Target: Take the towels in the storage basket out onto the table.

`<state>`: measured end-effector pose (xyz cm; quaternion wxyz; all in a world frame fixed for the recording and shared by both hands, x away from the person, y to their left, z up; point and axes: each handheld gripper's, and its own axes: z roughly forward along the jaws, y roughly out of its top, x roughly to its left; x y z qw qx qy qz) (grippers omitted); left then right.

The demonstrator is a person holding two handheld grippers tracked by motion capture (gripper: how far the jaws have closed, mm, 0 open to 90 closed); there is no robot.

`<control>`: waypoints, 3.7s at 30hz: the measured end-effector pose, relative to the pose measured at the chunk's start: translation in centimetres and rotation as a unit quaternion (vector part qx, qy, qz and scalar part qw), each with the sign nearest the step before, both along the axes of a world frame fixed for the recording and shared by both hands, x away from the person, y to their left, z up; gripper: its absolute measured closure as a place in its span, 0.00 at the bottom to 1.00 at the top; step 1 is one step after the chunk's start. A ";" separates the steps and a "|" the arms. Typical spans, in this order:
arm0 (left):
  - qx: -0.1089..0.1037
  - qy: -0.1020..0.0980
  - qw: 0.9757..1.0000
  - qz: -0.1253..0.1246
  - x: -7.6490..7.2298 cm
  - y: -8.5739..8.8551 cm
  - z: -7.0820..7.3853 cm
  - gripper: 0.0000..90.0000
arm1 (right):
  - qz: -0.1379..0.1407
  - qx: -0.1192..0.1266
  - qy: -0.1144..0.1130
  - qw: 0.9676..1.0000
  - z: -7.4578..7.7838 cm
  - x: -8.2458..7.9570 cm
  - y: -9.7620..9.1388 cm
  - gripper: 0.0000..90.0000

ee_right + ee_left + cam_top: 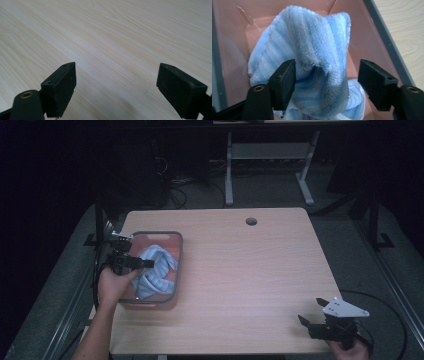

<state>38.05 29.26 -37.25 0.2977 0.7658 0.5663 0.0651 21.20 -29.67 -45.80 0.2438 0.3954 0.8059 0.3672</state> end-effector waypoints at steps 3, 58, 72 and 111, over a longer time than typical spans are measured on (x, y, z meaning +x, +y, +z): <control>0.009 0.005 1.000 0.001 0.2 -0.5 -0.2 0.42 | -0.001 0.000 -0.001 1.000 0.0 -0.1 0.0 0.17; -0.051 -0.051 0.997 0.004 -3.6 1.5 4.1 0.82 | -0.023 0.004 -0.021 0.999 0.7 -0.7 -0.5 0.17; -0.056 -0.073 0.996 0.007 -4.3 1.7 7.3 0.82 | -0.024 0.005 -0.018 1.000 0.6 -0.6 -0.5 0.17; -0.043 -0.105 0.991 -0.075 -4.7 -4.7 11.9 0.81 | -0.027 0.009 -0.017 0.999 0.5 -0.5 -0.7 0.16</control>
